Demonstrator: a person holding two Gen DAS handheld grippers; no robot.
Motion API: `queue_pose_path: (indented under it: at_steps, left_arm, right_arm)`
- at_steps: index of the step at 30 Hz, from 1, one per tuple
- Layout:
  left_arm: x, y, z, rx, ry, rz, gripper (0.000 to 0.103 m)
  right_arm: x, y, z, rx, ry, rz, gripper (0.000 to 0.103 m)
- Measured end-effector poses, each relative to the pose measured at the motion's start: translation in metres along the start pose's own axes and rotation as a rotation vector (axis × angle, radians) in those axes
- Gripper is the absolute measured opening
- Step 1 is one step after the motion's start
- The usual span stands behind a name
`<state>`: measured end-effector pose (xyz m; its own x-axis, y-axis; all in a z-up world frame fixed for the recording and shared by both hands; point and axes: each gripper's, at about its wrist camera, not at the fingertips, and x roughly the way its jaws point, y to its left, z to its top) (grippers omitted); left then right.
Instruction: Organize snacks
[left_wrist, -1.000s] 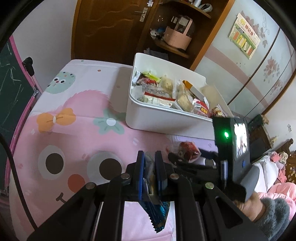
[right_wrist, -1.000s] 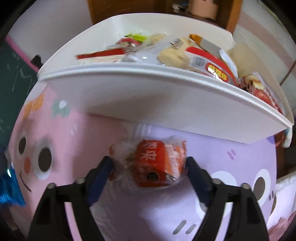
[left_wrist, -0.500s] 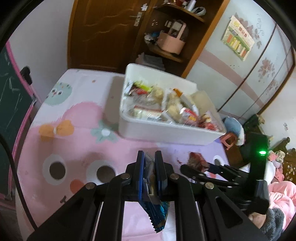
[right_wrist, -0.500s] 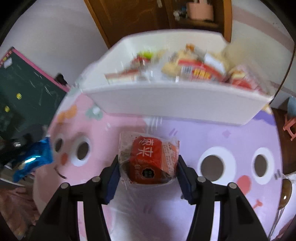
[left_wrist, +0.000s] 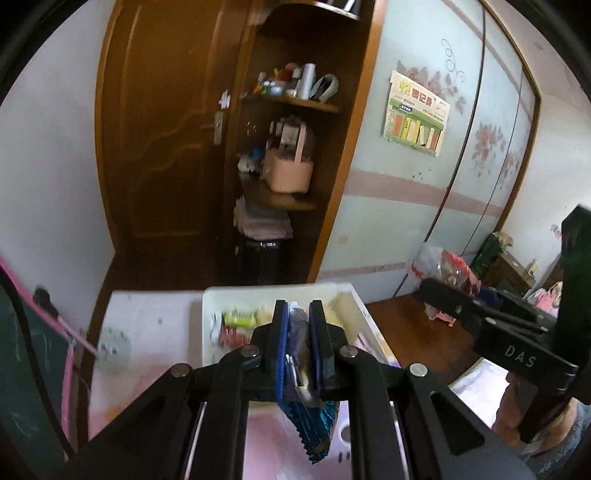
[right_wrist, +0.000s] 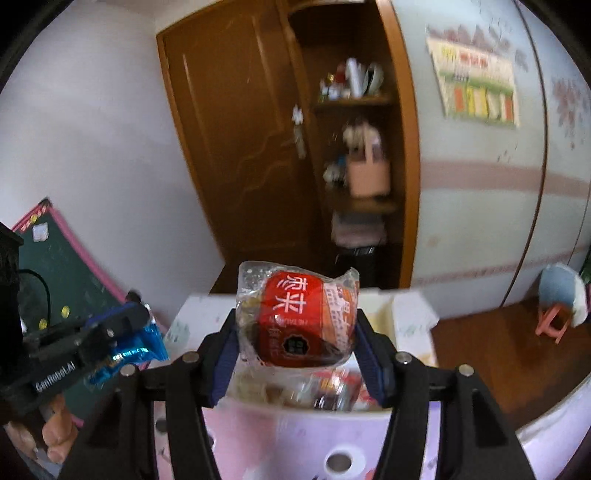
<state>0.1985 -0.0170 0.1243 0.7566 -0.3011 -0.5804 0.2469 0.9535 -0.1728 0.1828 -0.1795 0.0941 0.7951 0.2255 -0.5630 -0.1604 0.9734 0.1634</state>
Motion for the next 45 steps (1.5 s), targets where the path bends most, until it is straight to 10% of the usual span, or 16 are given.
queue_pose_path:
  at_steps: [10,13,15,23,45]
  left_arm:
    - [0.061,-0.002,0.041,-0.014,0.043,0.048,0.01]
    - [0.091,0.011,0.033,-0.051,0.093,0.087,0.039]
    - [0.106,0.022,0.024,-0.095,0.124,0.097,0.084]
    - [0.12,0.053,-0.013,-0.145,0.179,0.125,0.086]
    - [-0.095,-0.003,-0.05,-0.005,0.007,0.159,0.103]
  right_arm:
    - [0.05,-0.012,0.031,0.005,0.025,-0.089,0.062]
    - [0.081,-0.019,0.023,0.014,0.086,-0.1,0.069]
    - [0.102,-0.022,0.014,0.024,0.149,-0.106,0.07]
    - [0.123,-0.038,-0.017,0.062,0.241,-0.092,0.07]
    - [-0.051,0.015,-0.047,-0.055,0.122,-0.1,0.07]
